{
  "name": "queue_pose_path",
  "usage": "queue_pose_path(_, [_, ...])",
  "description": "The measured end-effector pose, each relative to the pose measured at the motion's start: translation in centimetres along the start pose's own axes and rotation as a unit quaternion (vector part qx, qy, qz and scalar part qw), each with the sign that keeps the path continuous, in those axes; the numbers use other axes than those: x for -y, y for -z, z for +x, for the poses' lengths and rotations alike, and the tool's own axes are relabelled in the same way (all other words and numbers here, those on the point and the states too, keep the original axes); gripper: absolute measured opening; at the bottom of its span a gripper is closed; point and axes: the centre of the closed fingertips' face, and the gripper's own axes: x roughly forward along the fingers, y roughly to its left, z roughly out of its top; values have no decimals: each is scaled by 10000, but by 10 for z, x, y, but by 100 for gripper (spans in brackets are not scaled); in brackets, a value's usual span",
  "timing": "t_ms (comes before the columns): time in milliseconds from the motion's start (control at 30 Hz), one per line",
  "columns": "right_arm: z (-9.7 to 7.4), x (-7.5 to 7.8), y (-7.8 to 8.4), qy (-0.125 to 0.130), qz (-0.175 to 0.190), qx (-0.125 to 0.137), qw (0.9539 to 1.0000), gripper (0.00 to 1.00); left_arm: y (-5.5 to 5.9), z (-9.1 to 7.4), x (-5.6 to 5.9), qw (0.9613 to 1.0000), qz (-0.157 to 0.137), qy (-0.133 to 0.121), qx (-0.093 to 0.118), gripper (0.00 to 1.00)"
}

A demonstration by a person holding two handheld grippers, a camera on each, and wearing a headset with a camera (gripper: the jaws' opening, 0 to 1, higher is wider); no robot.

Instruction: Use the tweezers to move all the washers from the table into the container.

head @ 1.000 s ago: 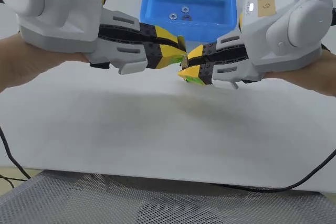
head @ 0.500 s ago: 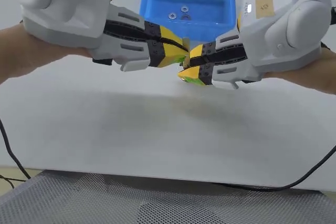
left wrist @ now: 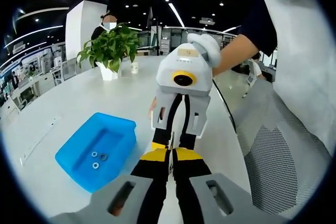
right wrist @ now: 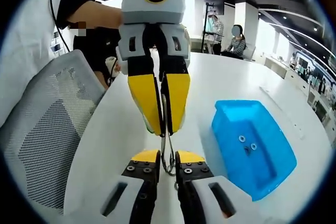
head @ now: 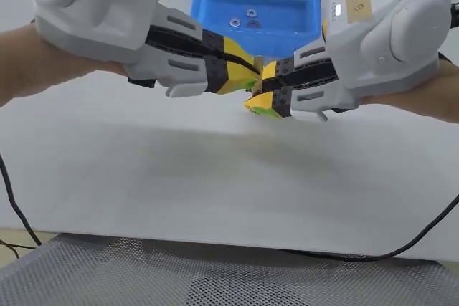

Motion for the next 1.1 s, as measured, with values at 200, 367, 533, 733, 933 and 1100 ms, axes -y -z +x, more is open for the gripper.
queue_pose_path(200, [1, -3, 5, -175, -211, -232, 9994, 14, -1, 2, 1, 9998, 131, 107, -95, 6])
queue_pose_path(367, [-1, 0, 3, -188, -239, -233, 9993, 10, -2, 4, 1, 9996, 197, 141, -145, 6])
queue_pose_path(533, [-2, 1, 4, -196, -140, -272, 9993, 9, -2, 5, 0, 9996, 166, 177, -136, 6])
queue_pose_path(733, [-3, 3, 5, -100, -74, -236, 9996, 9, -1, 6, -5, 9999, 65, 66, -116, 7])
queue_pose_path(933, [-2, 3, 3, -82, -41, -149, 9998, 9, -1, 4, -7, 10000, -23, 32, -83, 14])
queue_pose_path(1100, [-2, 4, 2, -52, -44, -123, 9999, 9, -1, 2, -5, 9999, -40, 30, -104, 16])
